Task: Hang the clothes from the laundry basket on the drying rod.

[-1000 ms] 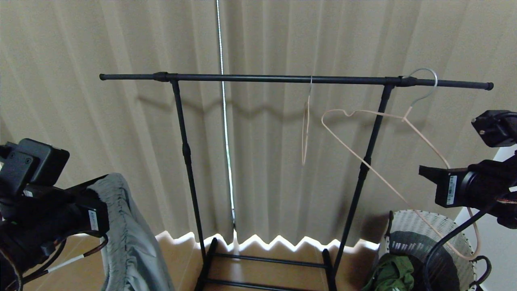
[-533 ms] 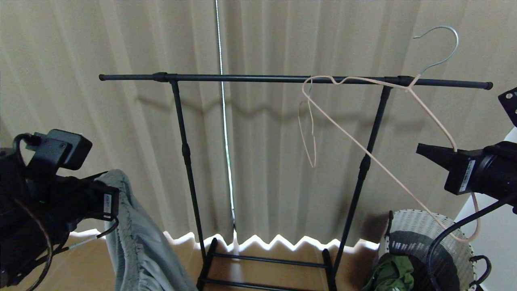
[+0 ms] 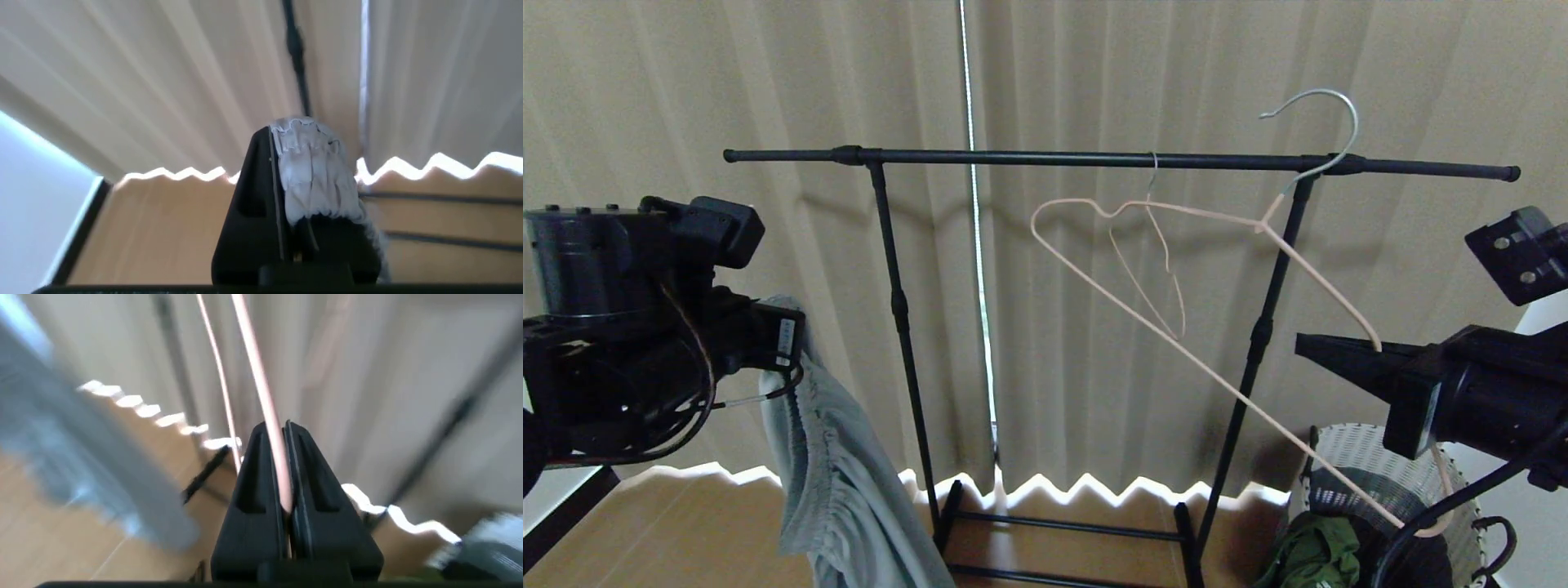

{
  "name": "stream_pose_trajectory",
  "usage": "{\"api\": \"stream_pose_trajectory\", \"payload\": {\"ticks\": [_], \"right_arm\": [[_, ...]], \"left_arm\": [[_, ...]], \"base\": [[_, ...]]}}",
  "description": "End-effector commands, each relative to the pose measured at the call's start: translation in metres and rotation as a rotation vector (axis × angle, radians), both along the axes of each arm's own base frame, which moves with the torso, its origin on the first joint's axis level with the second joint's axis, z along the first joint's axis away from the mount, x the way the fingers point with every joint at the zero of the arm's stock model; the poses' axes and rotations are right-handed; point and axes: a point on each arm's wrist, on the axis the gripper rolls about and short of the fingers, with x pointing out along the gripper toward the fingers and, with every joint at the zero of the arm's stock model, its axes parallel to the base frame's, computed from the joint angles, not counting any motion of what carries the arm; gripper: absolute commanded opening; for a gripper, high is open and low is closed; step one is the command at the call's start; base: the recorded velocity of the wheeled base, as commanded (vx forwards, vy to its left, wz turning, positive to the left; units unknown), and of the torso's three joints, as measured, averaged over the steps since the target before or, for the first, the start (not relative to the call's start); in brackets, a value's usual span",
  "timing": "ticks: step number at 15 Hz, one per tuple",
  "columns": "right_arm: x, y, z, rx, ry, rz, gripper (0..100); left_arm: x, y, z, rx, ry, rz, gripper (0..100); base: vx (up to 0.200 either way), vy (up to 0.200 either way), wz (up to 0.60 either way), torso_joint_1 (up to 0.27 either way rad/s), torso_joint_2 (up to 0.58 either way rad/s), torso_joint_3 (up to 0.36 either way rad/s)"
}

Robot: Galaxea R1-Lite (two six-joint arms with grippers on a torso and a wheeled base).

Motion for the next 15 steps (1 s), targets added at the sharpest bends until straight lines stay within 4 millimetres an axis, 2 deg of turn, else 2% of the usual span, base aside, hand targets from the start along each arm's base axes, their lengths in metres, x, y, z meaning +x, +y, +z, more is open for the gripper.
{"api": "stream_pose_trajectory", "payload": {"ticks": [1,3,6,10,13,15], "right_arm": [[0.001,0.012,-0.008,-0.02,0.034,0.048,0],[0.002,0.022,-0.018,-0.04,0.071,0.089,0],[-0.002,0.029,-0.021,-0.049,0.082,0.127,0],[-0.009,0.036,-0.039,-0.089,0.138,0.172,0],[-0.012,0.036,-0.043,-0.096,0.149,0.185,0],[-0.016,0.039,-0.045,-0.101,0.156,0.207,0]], "left_arm": [[0.009,-0.01,0.008,-0.026,-0.013,-0.02,0],[0.02,-0.022,0.013,-0.052,-0.011,-0.009,0],[0.031,-0.034,0.016,-0.058,-0.027,0.024,0],[0.043,-0.058,0.0,-0.107,-0.007,0.053,0],[0.054,-0.066,-0.006,-0.106,-0.017,0.119,0],[0.056,-0.067,-0.003,-0.107,-0.03,0.128,0]], "base": [[0.0,0.0,0.0,0.0,0.0,0.0],[0.0,0.0,0.0,0.0,0.0,0.0],[0.0,0.0,0.0,0.0,0.0,0.0],[0.0,0.0,0.0,0.0,0.0,0.0],[0.0,0.0,0.0,0.0,0.0,0.0],[0.0,0.0,0.0,0.0,0.0,0.0]]}}
